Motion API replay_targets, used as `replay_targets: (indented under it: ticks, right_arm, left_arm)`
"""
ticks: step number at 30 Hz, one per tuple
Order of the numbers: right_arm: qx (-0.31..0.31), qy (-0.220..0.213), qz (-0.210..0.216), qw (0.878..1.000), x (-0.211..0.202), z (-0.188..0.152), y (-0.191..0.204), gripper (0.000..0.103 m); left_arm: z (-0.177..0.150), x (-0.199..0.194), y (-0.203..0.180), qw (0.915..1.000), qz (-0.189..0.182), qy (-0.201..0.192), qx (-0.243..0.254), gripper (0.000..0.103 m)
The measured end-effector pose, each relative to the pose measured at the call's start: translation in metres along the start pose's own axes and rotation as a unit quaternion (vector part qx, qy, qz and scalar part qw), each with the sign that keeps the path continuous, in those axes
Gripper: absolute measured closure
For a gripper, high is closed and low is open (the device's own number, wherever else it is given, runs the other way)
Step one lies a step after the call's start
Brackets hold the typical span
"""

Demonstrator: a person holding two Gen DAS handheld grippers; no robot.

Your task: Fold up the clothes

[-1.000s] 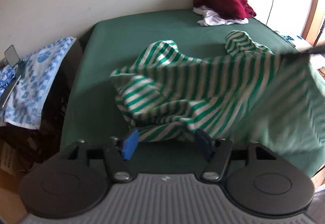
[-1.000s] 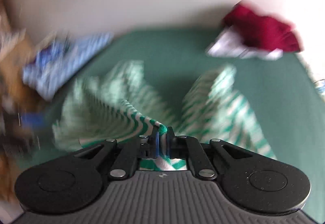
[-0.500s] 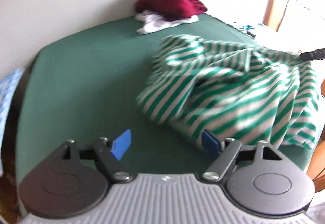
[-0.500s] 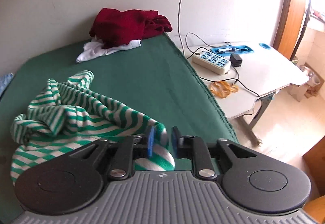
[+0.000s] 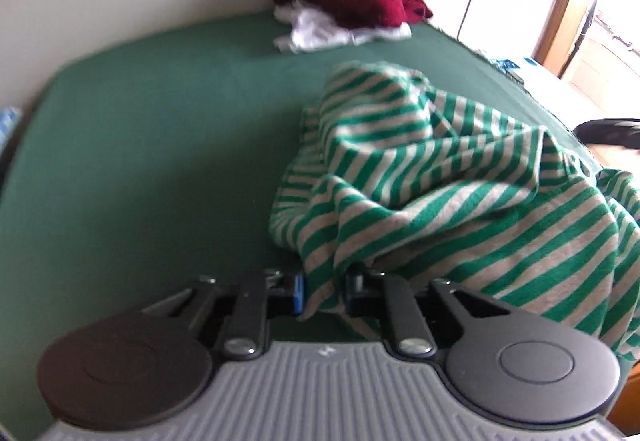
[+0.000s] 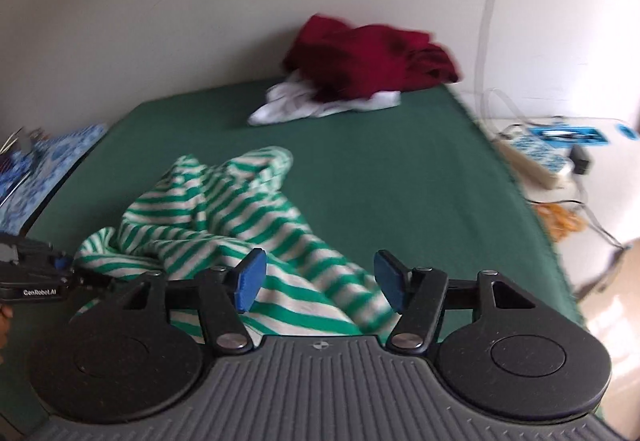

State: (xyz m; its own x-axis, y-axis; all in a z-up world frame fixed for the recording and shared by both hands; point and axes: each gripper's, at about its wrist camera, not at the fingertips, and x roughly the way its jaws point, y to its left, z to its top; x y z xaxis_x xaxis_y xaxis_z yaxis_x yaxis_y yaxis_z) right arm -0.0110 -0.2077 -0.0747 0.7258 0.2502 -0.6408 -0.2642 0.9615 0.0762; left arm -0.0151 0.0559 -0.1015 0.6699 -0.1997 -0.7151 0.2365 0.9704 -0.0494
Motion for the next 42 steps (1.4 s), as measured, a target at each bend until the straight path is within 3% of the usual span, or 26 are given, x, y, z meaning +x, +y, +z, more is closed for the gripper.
replay_targets:
  ticks: [3,4,5,6,7,9,13,15,16,17,18,21,24,26,27,28,29,31,33,37,39,42]
  right_arm:
    - [-0.044,0.012,0.018,0.999,0.033,0.005,0.017,0.031]
    - [-0.051,0.017,0.021,0.998,0.042,0.006,0.02,0.036]
    - [-0.048,0.027,0.028,0.998,0.05,0.008,0.02,0.071]
    - [-0.033,0.033,0.04,0.998,0.05,0.011,0.019,0.091]
    - [-0.015,0.038,0.053,0.998,0.05,0.015,0.017,0.097]
    - [0.005,0.003,0.066,0.998,0.029,0.025,0.014,0.103]
    - [0.063,-0.102,0.096,0.988,-0.038,0.049,-0.005,0.103]
    - [0.059,-0.115,0.074,0.989,-0.055,0.054,-0.006,0.101]
    - [0.056,-0.119,0.06,0.989,-0.063,0.056,-0.005,0.081]
    - [0.047,-0.106,0.045,0.992,-0.058,0.051,-0.002,0.048]
    - [0.037,-0.088,0.03,0.995,-0.051,0.043,0.003,0.04]
    - [0.023,-0.043,0.0,0.999,-0.024,0.02,0.019,0.043]
    - [0.019,-0.004,-0.019,1.0,0.006,-0.003,0.034,0.034]
    - [0.024,0.025,-0.038,0.999,0.025,-0.018,0.041,0.039]
    - [0.038,0.03,-0.037,0.998,0.026,-0.023,0.041,0.05]
    - [0.053,0.033,-0.033,0.998,0.025,-0.028,0.041,0.08]
    - [0.069,0.035,-0.028,0.997,0.025,-0.033,0.041,0.085]
    - [0.103,0.014,-0.022,0.994,0.008,-0.037,0.043,0.092]
    - [0.13,-0.019,-0.007,0.991,-0.017,-0.039,0.048,0.093]
    - [0.117,-0.084,0.013,0.99,-0.079,-0.035,0.067,0.093]
    - [0.112,-0.119,0.029,0.986,-0.101,-0.023,0.07,0.094]
    - [0.114,-0.189,0.069,0.973,-0.136,0.005,0.069,0.103]
  left_arm:
    - [0.008,-0.015,0.001,0.9992,0.027,-0.029,-0.005,0.089]
    - [0.012,-0.021,0.004,0.9987,0.032,-0.039,-0.012,0.089]
    - [0.017,-0.027,0.007,0.998,0.036,-0.048,-0.019,0.089]
    - [0.021,-0.033,0.01,0.9973,0.039,-0.057,-0.026,0.089]
    - [0.026,-0.038,0.014,0.9964,0.042,-0.066,-0.034,0.089]
    - [0.034,-0.052,0.02,0.994,0.05,-0.086,-0.045,0.09]
    - [0.047,-0.088,0.032,0.9878,0.045,-0.136,-0.061,0.09]
    - [0.051,-0.105,0.038,0.9848,0.039,-0.159,-0.06,0.09]
    - [0.052,-0.111,0.039,0.9838,0.039,-0.166,-0.054,0.09]
    - [0.052,-0.116,0.041,0.9838,0.039,-0.168,-0.048,0.09]
    - [0.052,-0.119,0.042,0.9844,0.034,-0.167,-0.043,0.09]
    - [0.043,-0.125,0.044,0.9845,0.016,-0.171,-0.037,0.09]
    - [0.029,-0.131,0.049,0.9861,0.021,-0.164,-0.015,0.09]
    - [0.015,-0.124,0.056,0.9898,0.028,-0.14,-0.008,0.09]
    - [0.008,-0.119,0.061,0.9917,0.028,-0.125,-0.009,0.09]
    - [0.0,-0.114,0.065,0.9935,0.029,-0.11,-0.009,0.09]
    - [-0.008,-0.11,0.07,0.9947,0.029,-0.098,-0.014,0.09]
    - [-0.021,-0.109,0.077,0.9948,0.039,-0.093,-0.014,0.09]
    - [-0.031,-0.109,0.082,0.9943,0.051,-0.093,-0.012,0.09]
    - [-0.035,-0.124,0.099,0.9927,0.052,-0.104,-0.032,0.09]
    - [-0.027,-0.142,0.104,0.9892,0.054,-0.128,-0.047,0.09]
    - [-0.006,-0.183,0.099,0.9785,0.069,-0.189,-0.046,0.09]
